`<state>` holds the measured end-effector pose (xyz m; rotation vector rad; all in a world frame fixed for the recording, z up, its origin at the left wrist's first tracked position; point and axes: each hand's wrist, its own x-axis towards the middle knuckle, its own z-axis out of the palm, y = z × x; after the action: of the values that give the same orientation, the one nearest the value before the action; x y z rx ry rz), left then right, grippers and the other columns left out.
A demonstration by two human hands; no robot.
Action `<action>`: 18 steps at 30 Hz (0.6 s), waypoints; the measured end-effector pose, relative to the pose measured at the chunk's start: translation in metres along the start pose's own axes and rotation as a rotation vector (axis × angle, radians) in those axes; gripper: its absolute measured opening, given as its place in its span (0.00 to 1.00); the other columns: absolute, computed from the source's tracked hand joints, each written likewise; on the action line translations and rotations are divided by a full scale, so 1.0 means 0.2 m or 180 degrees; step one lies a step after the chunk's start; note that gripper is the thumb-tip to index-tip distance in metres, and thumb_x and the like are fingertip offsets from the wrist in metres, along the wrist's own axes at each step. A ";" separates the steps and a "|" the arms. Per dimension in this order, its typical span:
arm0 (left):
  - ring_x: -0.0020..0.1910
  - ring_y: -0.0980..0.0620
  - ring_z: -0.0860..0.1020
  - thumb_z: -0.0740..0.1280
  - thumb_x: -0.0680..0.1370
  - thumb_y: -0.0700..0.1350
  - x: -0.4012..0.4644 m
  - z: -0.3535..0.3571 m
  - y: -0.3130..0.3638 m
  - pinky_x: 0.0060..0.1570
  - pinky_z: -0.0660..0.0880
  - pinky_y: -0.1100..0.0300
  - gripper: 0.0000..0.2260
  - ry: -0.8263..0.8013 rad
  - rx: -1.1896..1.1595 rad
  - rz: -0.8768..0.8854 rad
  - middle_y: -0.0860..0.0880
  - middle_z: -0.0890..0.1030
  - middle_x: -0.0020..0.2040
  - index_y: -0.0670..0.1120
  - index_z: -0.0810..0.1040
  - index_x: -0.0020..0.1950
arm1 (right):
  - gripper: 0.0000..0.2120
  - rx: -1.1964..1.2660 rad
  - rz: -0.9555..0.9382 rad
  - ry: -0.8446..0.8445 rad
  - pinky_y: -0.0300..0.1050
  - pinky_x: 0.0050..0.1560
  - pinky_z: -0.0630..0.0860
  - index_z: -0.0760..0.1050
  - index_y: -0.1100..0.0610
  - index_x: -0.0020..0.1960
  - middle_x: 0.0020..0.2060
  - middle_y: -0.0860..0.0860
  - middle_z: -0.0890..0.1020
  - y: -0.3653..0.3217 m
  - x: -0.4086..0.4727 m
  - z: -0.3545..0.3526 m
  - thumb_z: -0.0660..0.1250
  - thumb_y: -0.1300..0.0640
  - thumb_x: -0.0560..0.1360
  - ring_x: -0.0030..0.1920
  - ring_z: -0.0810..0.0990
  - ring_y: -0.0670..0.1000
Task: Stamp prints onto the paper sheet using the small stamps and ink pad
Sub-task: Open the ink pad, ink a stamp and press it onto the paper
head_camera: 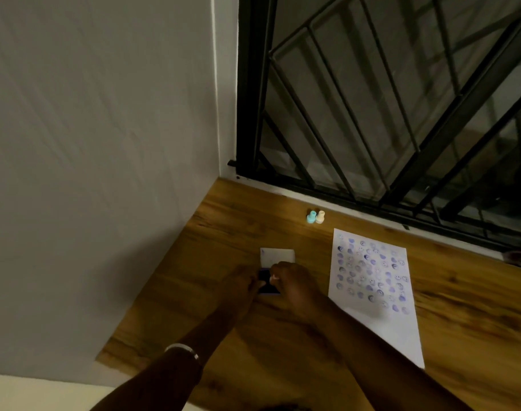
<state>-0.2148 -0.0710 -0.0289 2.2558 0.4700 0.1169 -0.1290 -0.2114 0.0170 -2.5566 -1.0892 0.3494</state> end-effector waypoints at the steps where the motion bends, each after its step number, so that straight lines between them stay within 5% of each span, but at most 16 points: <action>1: 0.48 0.48 0.78 0.63 0.80 0.52 0.00 0.00 0.00 0.50 0.76 0.53 0.12 -0.0020 0.0101 0.0023 0.45 0.80 0.53 0.44 0.78 0.54 | 0.09 -0.0004 0.0036 -0.0039 0.50 0.50 0.76 0.78 0.60 0.52 0.50 0.56 0.81 0.01 0.02 0.01 0.62 0.58 0.78 0.49 0.79 0.55; 13: 0.47 0.50 0.78 0.61 0.80 0.53 -0.03 0.02 0.00 0.48 0.76 0.55 0.13 0.0114 0.0175 0.0112 0.47 0.81 0.52 0.45 0.78 0.54 | 0.09 -0.0010 0.0062 -0.0047 0.46 0.50 0.74 0.78 0.60 0.53 0.53 0.56 0.81 0.04 0.04 0.07 0.64 0.58 0.77 0.52 0.79 0.55; 18: 0.42 0.57 0.74 0.59 0.81 0.52 -0.03 0.01 0.02 0.36 0.68 0.72 0.12 0.0158 0.0075 0.0078 0.53 0.79 0.49 0.45 0.78 0.53 | 0.15 0.0641 0.0068 0.0305 0.40 0.44 0.73 0.76 0.50 0.49 0.46 0.47 0.80 0.03 -0.05 0.04 0.62 0.40 0.72 0.46 0.77 0.45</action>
<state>-0.2194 -0.0762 -0.0268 2.2867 0.4723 0.1810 -0.1341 -0.2220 0.0086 -2.3830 -0.9425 0.3211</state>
